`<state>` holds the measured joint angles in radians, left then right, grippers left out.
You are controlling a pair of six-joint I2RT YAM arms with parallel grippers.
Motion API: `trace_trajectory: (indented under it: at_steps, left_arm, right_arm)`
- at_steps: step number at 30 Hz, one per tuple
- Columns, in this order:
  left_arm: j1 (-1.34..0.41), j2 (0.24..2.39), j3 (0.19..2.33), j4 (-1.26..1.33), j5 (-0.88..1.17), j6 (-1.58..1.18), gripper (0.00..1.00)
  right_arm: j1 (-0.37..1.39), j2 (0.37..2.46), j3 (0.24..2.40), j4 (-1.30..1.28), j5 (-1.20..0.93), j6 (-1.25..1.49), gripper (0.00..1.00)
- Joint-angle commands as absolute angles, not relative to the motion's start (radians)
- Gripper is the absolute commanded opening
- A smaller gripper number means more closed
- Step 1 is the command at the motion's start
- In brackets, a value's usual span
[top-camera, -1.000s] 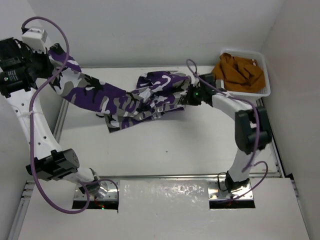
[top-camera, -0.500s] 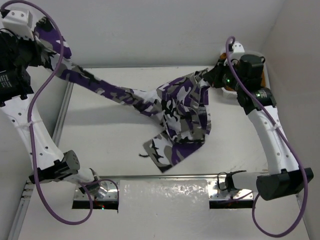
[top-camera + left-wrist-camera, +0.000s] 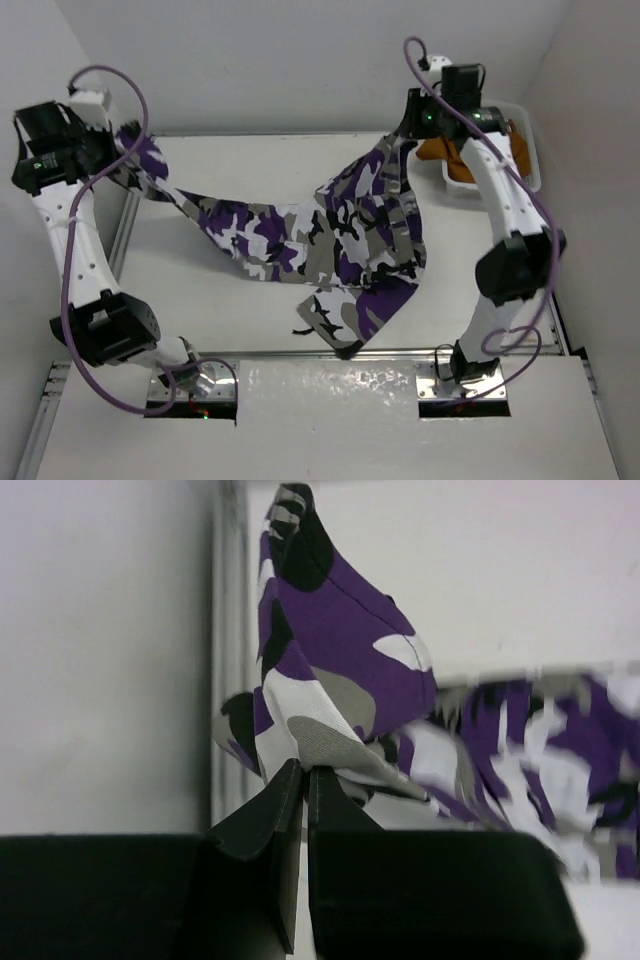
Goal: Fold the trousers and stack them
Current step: Flatten the trousers out
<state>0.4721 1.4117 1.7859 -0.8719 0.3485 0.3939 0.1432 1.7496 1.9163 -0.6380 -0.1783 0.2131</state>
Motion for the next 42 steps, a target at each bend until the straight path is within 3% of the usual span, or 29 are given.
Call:
trace_trajectory:
  at_steps: [1,2,3,6,8,9,11,12,13,14,15,16,17,18,19,22,25,30,36,41,42]
  left_arm:
    - [0.471,1.420,1.659,-0.831,0.316,0.442,0.00]
    - [0.472,1.424,1.611,-0.828,0.307,0.442,0.00]
    - [0.472,1.427,1.588,-0.828,0.295,0.442,0.00]
    - [0.476,1.427,1.513,-0.834,0.288,0.443,0.00]
    - [0.479,1.427,1.476,-0.841,0.287,0.445,0.00]
    - [0.480,1.425,1.465,-0.841,0.285,0.443,0.00]
    - [0.480,1.425,1.445,-0.831,0.279,0.439,0.00]
    - [0.483,1.425,1.440,-0.830,0.276,0.436,0.00]
    - [0.483,1.427,1.439,-0.825,0.275,0.430,0.00]
    - [0.483,1.427,1.437,-0.824,0.278,0.426,0.00]
    - [0.485,1.427,1.437,-0.822,0.279,0.425,0.00]
    - [0.485,1.427,1.437,-0.821,0.278,0.423,0.00]
    - [0.485,1.428,1.437,-0.819,0.281,0.422,0.00]
    - [0.485,1.428,1.436,-0.818,0.278,0.422,0.00]
    - [0.485,1.428,1.434,-0.815,0.278,0.423,0.00]
    - [0.485,1.427,1.428,-0.813,0.270,0.425,0.00]
    - [0.485,1.422,1.416,-0.815,0.272,0.429,0.00]
    - [0.485,1.424,1.407,-0.821,0.278,0.431,0.00]
    - [0.485,1.422,1.408,-0.822,0.270,0.433,0.00]
    - [0.486,1.428,1.419,-0.819,0.258,0.428,0.00]
    - [0.486,1.431,1.422,-0.818,0.256,0.428,0.00]
  right_arm:
    - [0.137,1.899,2.025,-0.706,-0.086,0.196,0.35]
    - [0.137,1.932,2.051,-0.722,-0.081,0.193,0.60]
    - [0.138,2.000,2.127,-0.782,-0.077,0.189,0.68]
    - [0.144,2.036,2.172,-0.888,-0.042,0.187,0.84]
    - [0.153,1.949,2.076,-0.879,0.014,0.190,0.86]
    - [0.161,1.901,1.921,-0.832,0.034,0.205,0.87]
    - [0.166,1.736,1.730,-0.728,0.051,0.235,0.86]
    - [0.164,1.682,1.544,-0.698,0.046,0.274,0.81]
    - [0.164,1.589,1.455,-0.674,0.048,0.296,0.72]
    - [0.164,1.548,1.310,-0.632,0.049,0.339,0.55]
    - [0.163,1.514,1.248,-0.614,0.037,0.360,0.27]
    - [0.163,1.456,1.185,-0.597,0.020,0.383,0.20]
    - [0.158,1.431,1.075,-0.560,0.005,0.429,0.19]
    - [0.155,1.416,1.028,-0.543,0.005,0.454,0.22]
    - [0.155,1.398,0.982,-0.529,-0.018,0.477,0.48]
    - [0.149,1.352,0.827,-0.453,-0.046,0.578,0.82]
    - [0.140,1.341,0.703,-0.326,-0.077,0.643,0.91]
    - [0.074,1.420,0.638,-0.172,-0.141,0.686,0.92]
    - [0.018,1.483,0.565,0.058,-0.227,0.767,0.86]
    - [0.017,1.502,0.532,0.115,-0.273,0.796,0.66]
    - [0.018,1.502,0.531,0.123,-0.279,0.798,0.58]
